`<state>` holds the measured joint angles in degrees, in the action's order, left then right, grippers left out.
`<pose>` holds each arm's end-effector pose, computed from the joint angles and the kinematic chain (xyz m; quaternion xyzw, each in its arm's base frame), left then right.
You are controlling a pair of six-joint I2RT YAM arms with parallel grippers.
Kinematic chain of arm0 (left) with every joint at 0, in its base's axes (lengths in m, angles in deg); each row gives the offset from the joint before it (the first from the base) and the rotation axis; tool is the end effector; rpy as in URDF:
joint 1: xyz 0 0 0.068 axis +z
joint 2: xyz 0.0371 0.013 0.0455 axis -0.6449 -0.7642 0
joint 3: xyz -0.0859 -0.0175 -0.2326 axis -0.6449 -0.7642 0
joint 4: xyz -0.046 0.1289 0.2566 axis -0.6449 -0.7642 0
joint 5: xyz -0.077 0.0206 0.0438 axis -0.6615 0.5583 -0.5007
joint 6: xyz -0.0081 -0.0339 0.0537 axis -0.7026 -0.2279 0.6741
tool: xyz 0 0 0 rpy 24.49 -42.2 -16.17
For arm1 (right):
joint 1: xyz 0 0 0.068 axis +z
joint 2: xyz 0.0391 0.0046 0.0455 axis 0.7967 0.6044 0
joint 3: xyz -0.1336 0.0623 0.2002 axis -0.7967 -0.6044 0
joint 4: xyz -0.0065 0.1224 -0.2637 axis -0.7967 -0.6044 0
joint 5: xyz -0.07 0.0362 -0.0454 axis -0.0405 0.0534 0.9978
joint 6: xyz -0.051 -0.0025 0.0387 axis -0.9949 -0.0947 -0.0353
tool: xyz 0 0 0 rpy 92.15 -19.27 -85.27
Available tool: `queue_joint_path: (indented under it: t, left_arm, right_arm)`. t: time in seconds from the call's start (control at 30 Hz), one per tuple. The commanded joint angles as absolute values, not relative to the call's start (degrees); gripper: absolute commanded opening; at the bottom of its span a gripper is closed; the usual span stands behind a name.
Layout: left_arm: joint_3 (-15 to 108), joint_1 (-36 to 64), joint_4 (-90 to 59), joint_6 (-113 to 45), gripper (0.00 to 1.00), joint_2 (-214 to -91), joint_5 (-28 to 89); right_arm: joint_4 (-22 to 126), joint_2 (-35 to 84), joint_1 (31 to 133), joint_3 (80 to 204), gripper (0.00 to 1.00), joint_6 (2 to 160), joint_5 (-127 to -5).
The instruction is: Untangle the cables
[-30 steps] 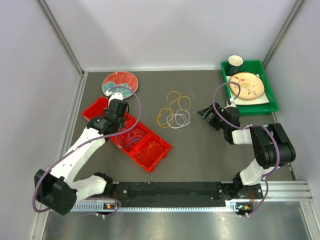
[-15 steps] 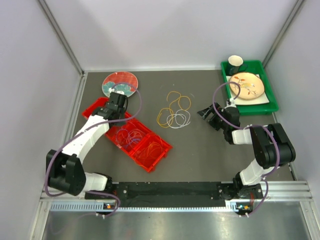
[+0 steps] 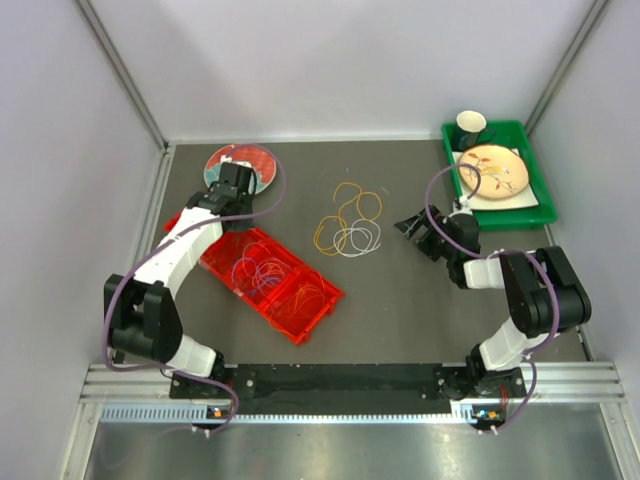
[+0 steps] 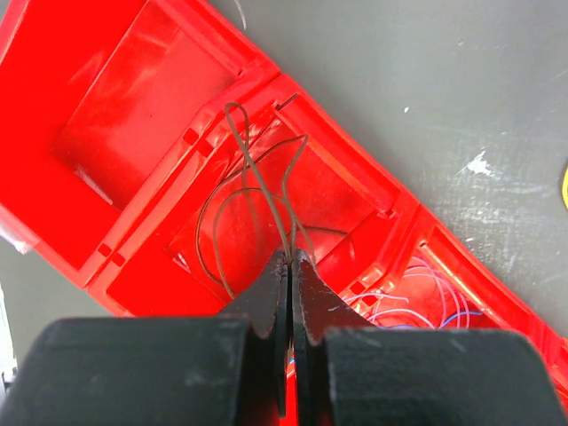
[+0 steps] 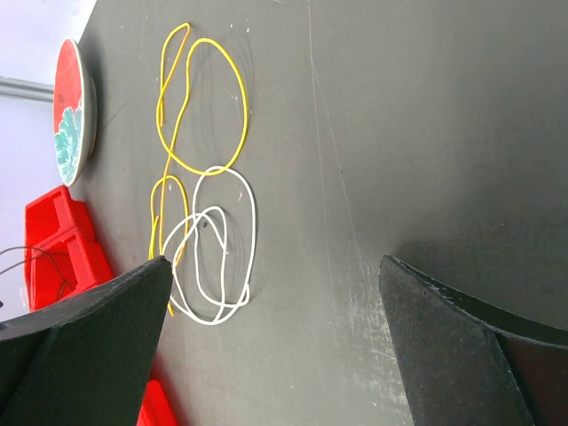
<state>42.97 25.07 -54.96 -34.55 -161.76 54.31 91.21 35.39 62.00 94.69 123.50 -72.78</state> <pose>0.3441 -0.0791 0.2333 -0.0148 0.9424 0.0525 0.3299 0.3085 0.0626 0.0775 0.2260 0.8114 0.3525 0.4077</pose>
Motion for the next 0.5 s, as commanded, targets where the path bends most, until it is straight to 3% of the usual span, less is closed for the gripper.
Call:
queue_joint_path:
  t: [0.0,0.43,0.47]
  left_arm:
    - [43.52,25.66,-54.47,-34.09,0.0,-161.31,55.72]
    - [34.2,25.75,-56.05,-36.64,0.0,-152.87,58.62]
    - [34.11,25.75,-55.97,-36.64,0.03,-152.52,58.88]
  right_arm:
    - [92.76,36.07,61.69,96.7,0.99,122.85,-72.87]
    - [93.11,36.24,61.52,96.61,0.99,123.03,-73.22]
    - [93.11,36.24,61.52,96.7,0.99,123.03,-73.22]
